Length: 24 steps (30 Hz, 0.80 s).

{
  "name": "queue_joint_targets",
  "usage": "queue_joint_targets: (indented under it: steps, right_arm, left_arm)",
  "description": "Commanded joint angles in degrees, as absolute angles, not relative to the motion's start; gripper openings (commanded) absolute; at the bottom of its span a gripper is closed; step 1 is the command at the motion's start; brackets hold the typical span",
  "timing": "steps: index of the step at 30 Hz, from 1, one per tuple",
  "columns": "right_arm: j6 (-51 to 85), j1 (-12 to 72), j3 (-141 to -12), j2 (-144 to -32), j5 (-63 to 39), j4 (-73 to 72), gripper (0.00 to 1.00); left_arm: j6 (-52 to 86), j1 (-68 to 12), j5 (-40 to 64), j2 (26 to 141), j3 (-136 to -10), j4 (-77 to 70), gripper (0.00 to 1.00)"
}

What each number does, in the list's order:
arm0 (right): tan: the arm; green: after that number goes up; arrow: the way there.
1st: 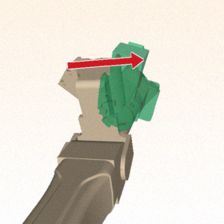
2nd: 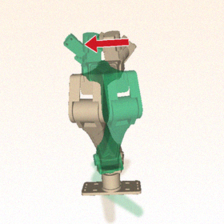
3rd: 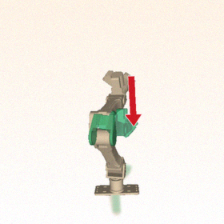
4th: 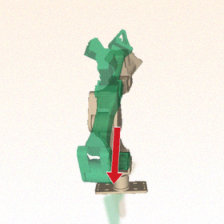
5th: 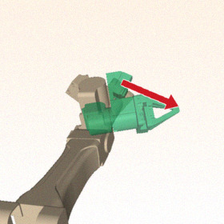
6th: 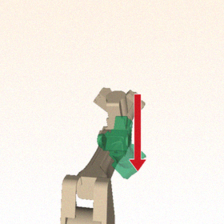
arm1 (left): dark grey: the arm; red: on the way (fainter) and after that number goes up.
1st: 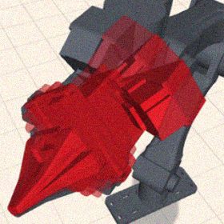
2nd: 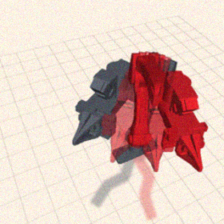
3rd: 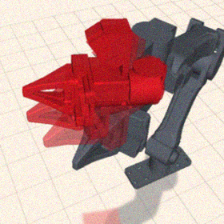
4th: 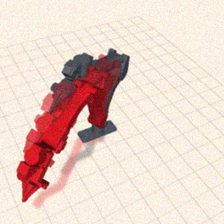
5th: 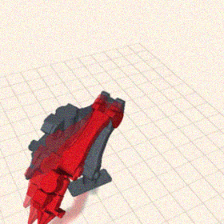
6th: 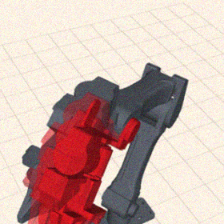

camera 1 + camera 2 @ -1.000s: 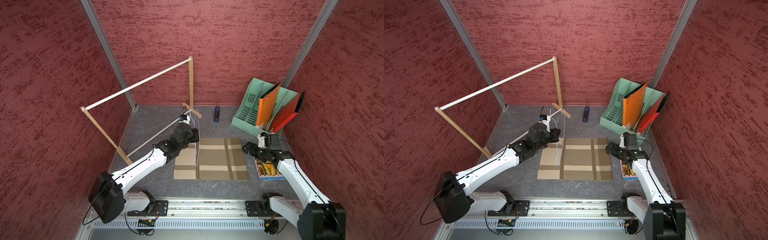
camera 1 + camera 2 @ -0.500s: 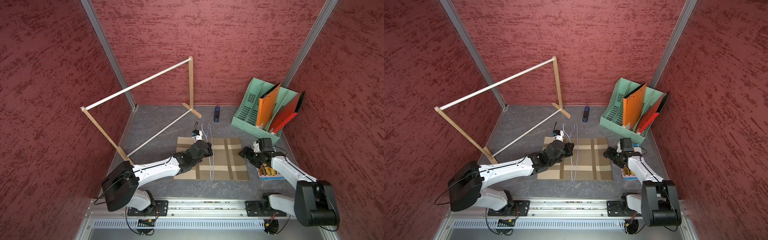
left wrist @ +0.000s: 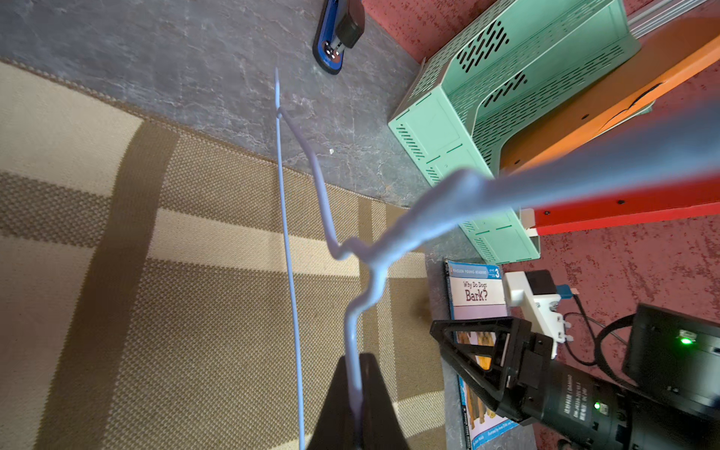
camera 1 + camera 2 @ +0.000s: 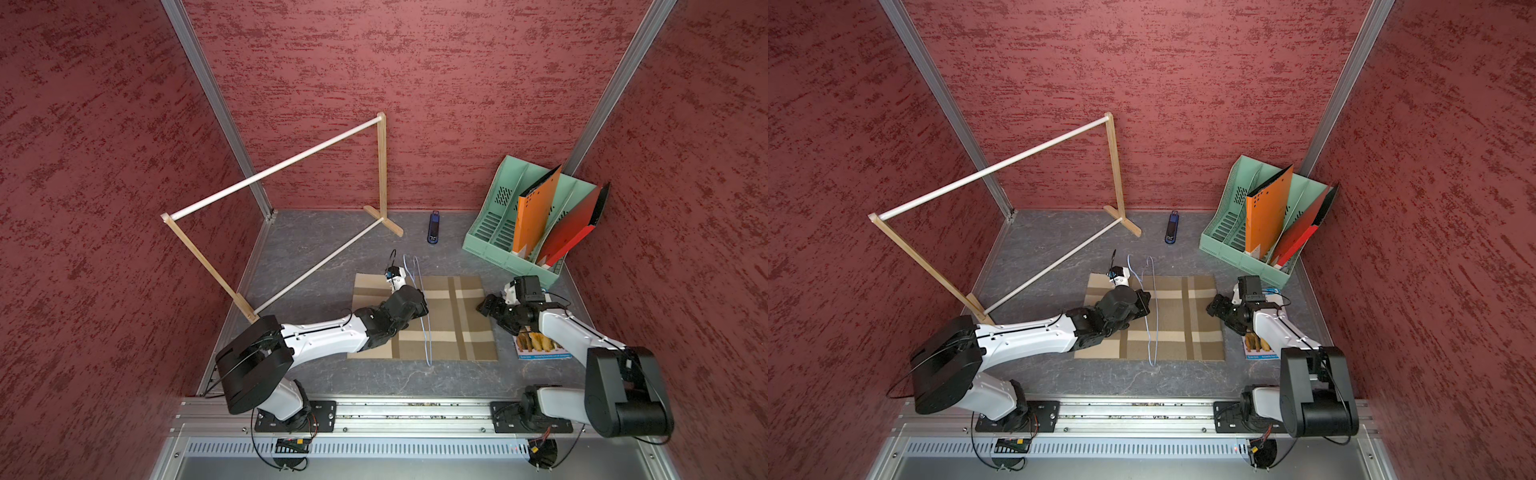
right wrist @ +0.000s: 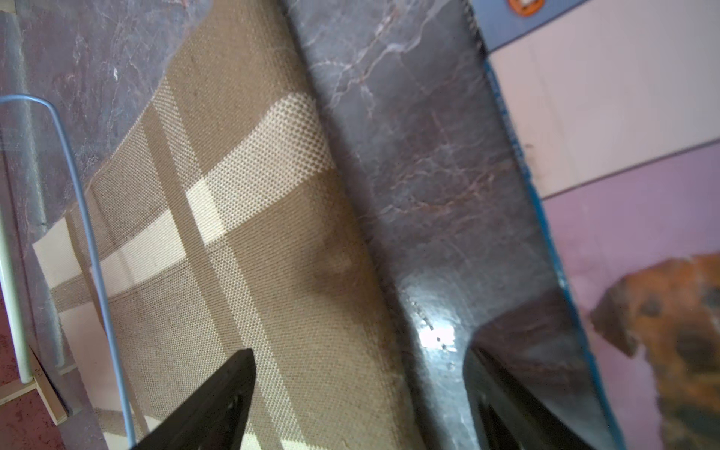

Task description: Hang the scarf on the hanger

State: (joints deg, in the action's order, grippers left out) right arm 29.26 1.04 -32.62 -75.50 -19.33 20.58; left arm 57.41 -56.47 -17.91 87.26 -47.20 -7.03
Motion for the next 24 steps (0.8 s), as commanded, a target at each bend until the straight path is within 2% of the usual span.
queue_joint_targets:
  steps: [1,9,17,24]
  right_arm:
    - [28.1,1.3,-32.5,-77.1,-20.7,21.0,0.85]
    - [26.3,1.4,-33.3,-77.5,-25.7,22.7,0.76]
    - [25.0,1.3,-33.2,-76.9,-24.2,24.4,0.75]
    - [24.1,1.3,-33.9,-76.1,-22.9,26.3,0.75]
  left_arm:
    - [57.9,-57.0,-18.2,88.3,-47.8,-6.3,0.0]
    - [58.0,-57.7,-17.8,89.5,-49.2,-4.6,0.0]
    - [56.7,-57.2,-16.8,90.0,-51.5,2.4,0.0]
    - [59.9,-55.2,-12.1,90.0,-47.6,1.6,0.0]
